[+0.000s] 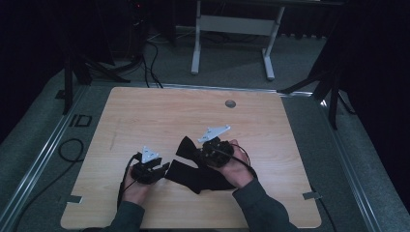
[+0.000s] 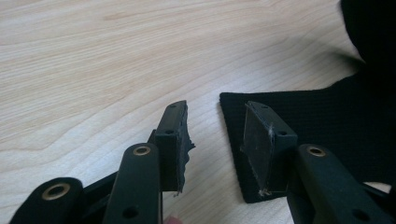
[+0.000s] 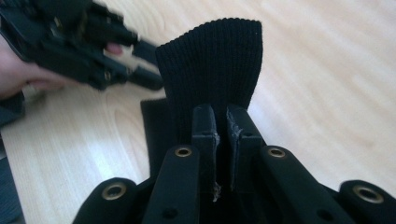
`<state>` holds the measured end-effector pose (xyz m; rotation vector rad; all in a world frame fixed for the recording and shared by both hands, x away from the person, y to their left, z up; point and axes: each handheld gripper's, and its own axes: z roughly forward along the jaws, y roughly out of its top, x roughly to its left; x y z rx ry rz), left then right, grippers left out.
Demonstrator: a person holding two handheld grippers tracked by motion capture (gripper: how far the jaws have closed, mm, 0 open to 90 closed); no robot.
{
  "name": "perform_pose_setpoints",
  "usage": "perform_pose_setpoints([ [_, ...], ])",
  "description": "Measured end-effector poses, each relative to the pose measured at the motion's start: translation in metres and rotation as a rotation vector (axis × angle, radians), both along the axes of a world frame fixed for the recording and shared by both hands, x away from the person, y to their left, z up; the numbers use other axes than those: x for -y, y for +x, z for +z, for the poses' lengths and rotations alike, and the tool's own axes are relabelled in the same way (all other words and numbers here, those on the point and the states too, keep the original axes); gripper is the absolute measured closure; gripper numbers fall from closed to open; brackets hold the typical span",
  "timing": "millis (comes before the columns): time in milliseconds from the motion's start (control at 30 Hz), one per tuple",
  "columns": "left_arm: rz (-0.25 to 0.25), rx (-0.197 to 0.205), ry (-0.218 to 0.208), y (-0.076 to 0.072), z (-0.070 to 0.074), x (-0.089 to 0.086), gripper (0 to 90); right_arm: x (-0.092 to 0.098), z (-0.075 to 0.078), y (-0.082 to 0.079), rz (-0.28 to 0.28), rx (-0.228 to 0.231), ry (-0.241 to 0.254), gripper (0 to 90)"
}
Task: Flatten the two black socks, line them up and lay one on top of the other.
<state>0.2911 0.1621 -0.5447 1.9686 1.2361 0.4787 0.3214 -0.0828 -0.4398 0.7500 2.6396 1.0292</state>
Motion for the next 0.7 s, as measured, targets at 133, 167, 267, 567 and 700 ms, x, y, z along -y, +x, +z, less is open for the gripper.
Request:
perform_pose_setpoints([
  [133,0.010,0.004,-0.006,0.001,0.001,-0.003,60.4,-0.007,-0.021,0.000,-0.009,-0.066,-0.027,83.2],
  [167,0.013,0.005,-0.007,0.001,0.001,-0.004,60.4,-0.009,-0.025,0.000,-0.013,-0.080,-0.035,83.2],
  [267,0.015,0.006,-0.010,0.001,0.002,-0.005,60.4,-0.015,-0.036,-0.001,-0.020,-0.113,-0.049,83.1],
  [567,0.021,0.007,-0.013,0.001,0.002,-0.007,60.4,-0.033,-0.059,-0.003,-0.022,-0.173,-0.104,83.1],
  [700,0.022,0.007,-0.013,0.000,0.002,-0.007,60.4,-0.043,-0.064,-0.003,-0.021,-0.186,-0.121,82.9],
])
